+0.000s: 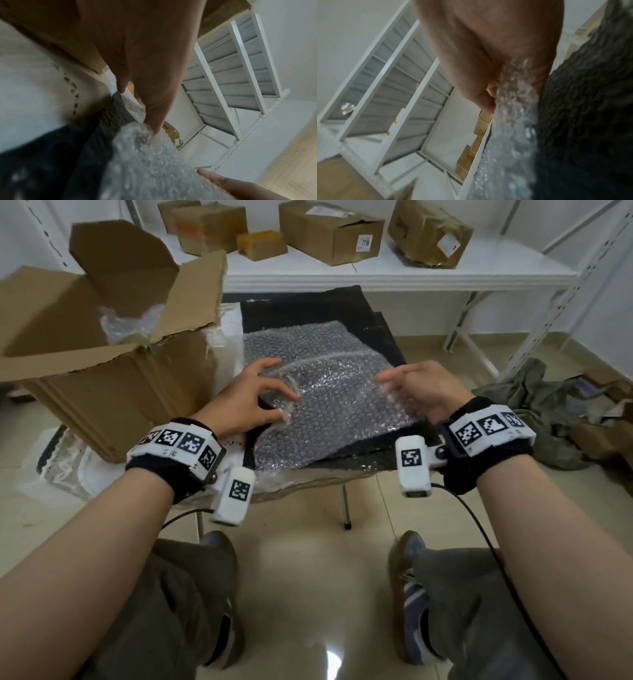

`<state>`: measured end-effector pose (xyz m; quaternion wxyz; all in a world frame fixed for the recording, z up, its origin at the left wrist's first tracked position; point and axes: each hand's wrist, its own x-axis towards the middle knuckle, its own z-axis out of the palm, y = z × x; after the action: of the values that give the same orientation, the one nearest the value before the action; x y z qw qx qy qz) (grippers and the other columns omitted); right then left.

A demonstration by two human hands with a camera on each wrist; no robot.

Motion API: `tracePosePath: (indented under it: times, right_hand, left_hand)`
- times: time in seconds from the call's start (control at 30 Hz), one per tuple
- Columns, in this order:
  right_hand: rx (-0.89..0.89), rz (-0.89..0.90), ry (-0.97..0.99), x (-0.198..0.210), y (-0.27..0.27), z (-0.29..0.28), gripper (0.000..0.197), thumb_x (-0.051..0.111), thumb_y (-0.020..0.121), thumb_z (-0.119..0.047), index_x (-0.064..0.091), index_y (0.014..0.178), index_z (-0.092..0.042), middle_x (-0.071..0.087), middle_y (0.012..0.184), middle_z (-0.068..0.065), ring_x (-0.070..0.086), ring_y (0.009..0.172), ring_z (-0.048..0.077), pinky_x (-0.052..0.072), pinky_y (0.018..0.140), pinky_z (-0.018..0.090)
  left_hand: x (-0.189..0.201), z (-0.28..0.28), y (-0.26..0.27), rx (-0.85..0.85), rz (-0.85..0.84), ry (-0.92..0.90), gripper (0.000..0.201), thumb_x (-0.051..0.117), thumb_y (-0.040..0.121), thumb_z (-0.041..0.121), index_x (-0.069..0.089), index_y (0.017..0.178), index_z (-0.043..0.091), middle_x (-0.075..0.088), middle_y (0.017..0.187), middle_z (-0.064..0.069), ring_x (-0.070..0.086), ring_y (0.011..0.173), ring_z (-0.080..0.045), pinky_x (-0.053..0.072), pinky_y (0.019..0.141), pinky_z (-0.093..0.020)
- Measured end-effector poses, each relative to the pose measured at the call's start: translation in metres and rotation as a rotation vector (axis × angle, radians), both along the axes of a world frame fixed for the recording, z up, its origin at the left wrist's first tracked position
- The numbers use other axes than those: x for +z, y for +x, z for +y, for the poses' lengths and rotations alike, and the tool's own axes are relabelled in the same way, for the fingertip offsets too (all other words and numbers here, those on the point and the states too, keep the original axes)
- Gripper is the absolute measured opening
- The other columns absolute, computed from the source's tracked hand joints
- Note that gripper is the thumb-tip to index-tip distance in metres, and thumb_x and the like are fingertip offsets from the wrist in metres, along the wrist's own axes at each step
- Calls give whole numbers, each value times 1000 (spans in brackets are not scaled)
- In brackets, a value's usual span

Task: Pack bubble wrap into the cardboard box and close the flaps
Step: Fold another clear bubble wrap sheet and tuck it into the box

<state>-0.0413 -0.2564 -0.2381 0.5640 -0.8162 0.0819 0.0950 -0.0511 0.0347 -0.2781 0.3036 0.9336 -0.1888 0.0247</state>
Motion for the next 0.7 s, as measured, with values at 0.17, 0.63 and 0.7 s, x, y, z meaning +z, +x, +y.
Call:
tracePosePath:
  times: [0.17,0.63,0.7]
  right_hand:
    - [-299,-37,306,-5,3,-3,17,63,89,-8,77,96,-13,74,104,11,71,86,24,61,77,35]
    - [-99,-12,393,1,-16,-39,41,38,98,5,65,124,-11,73,109,8,73,82,13,56,62,20]
    - [-82,-28,385,-2,-16,-42,34,47,97,3,64,123,-9,73,110,6,72,85,13,56,63,21]
  left_hand:
    - [0,-8,3,55,-155,108,41,73,84,8,70,117,30,12,163,5,13,150,-19,17,121,-36]
    - [-6,-21,-6,-48,-94,17,17,71,88,24,74,99,11,70,113,-1,62,102,-11,43,91,-22]
    - [-5,-24,-7,1,-85,-60,15,68,90,27,71,95,13,70,98,0,62,90,-11,47,84,-27]
